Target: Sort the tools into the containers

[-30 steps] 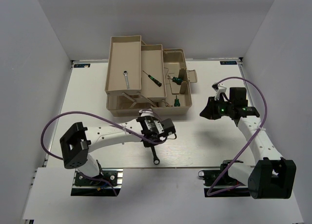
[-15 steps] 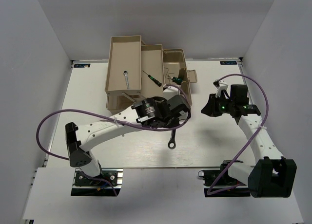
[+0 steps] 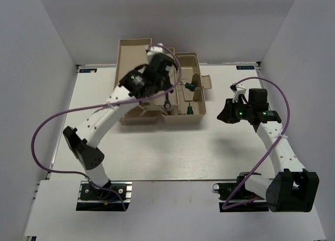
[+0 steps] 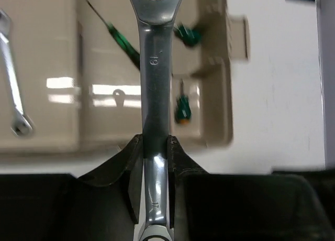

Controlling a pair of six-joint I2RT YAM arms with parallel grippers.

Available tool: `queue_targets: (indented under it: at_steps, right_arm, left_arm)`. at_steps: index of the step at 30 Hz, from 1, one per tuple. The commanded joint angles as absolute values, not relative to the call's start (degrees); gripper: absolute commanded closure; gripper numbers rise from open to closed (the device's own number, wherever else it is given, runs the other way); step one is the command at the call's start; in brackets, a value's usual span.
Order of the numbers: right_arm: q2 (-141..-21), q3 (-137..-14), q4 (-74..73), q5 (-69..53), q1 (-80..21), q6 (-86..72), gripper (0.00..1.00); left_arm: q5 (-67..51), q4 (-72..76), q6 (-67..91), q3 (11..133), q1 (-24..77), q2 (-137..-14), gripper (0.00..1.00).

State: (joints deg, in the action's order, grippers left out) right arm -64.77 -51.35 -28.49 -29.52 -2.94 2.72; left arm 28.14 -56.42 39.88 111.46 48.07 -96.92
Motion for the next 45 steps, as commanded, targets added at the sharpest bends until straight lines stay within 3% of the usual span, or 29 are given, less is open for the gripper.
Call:
queue_targets:
  at_steps: [1, 8, 16, 17, 18, 20, 21, 24, 29, 33, 34, 36, 37, 38, 40, 42, 43, 44, 45]
  right_arm:
    - [-65.4, -54.1, -28.6, -29.7, -2.6, 3.8, 0.77]
    - [-65.5, -54.2, -28.3, -30.4, -2.5, 4.0, 0.77]
    - [-65.5, -53.9, -28.7, -30.4, -2.6, 4.2, 0.77]
    - [-65.6, -54.1, -28.7, -30.9, -2.6, 5.0, 0.73]
    - [-65.9, -54.2, -28.9, -32.4, -2.9, 6.5, 0.63]
    - [-66.6, -55.0, -30.5, -36.9, -3.1, 9.6, 0.55]
    - [-68.0, -55.7, -31.1, -38.5, -3.5, 14.0, 0.46]
    - [-71.3, -59.1, -34.8, -47.2, -5.5, 23.8, 0.34]
    - [-76.2, -67.3, -39.7, -51.0, -11.6, 41.0, 0.27]
    - [-80.9, -74.5, -43.0, -53.8, -19.2, 55.3, 0.28]
    - [-82.8, -75.3, -43.2, -54.2, -21.7, 60.2, 0.36]
    - [-84.5, -79.5, -42.7, -54.0, -27.9, 62.6, 0.57]
    - [-86.6, -80.4, -42.6, -53.8, -29.6, 64.9, 0.74]
    - [-87.3, -82.2, -40.0, -52.7, -31.2, 65.7, 1.00]
    - [-88.3, -81.7, -36.4, -49.2, -38.0, 65.1, 1.00]
    - [-91.1, -81.3, -28.6, -44.8, -42.1, 62.6, 1.00]
    - [-92.0, -82.3, -27.0, -43.4, -44.5, 61.9, 0.91]
    - [-93.4, -82.8, -25.2, -42.0, -46.7, 60.3, 0.71]
    - [-95.2, -83.5, -24.0, -39.0, -47.6, 59.7, 0.60]
  left_arm:
    - [27.8, -49.7, 32.6, 118.7, 40.0, -99.1, 1.00]
    - [20.4, -49.7, 29.6, 131.2, 24.4, -109.9, 1.00]
    - [11.8, -47.9, 27.9, 130.4, 19.2, -115.0, 1.00]
    - [11.1, -47.9, 27.9, 130.4, 19.2, -115.0, 1.00]
    - [9.7, -47.9, 27.3, 130.4, 19.2, -115.7, 0.97]
    - [9.1, -47.4, 27.3, 130.4, 18.6, -115.7, 0.72]
    - [8.0, -46.7, 27.3, 130.4, 18.6, -115.7, 0.48]
    - [6.8, -46.7, 27.3, 133.6, 18.1, -115.7, 0.17]
    - [6.9, -47.2, 26.1, 135.8, 17.6, -109.3, 0.12]
    - [11.1, -48.6, 24.7, 126.3, 17.6, -95.8, 0.17]
    - [12.0, -47.9, 24.7, 123.3, 17.6, -92.6, 0.47]
    - [16.9, -50.3, 26.2, 115.3, 17.6, -83.4, 0.96]
    - [19.1, -51.9, 27.5, 112.4, 17.6, -80.3, 1.00]
    - [23.3, -53.4, 29.9, 109.2, 17.6, -77.0, 1.00]
    - [27.0, -56.9, 33.7, 97.2, 17.6, -66.3, 1.00]
    - [30.1, -61.3, 40.7, 86.4, 17.6, -59.7, 0.78]
    - [30.8, -63.2, 43.4, 83.8, 17.6, -57.0, 0.65]
    - [30.8, -64.7, 48.0, 78.6, 17.6, -52.2, 0.46]
    - [30.2, -66.7, 50.2, 76.1, 17.6, -49.8, 0.39]
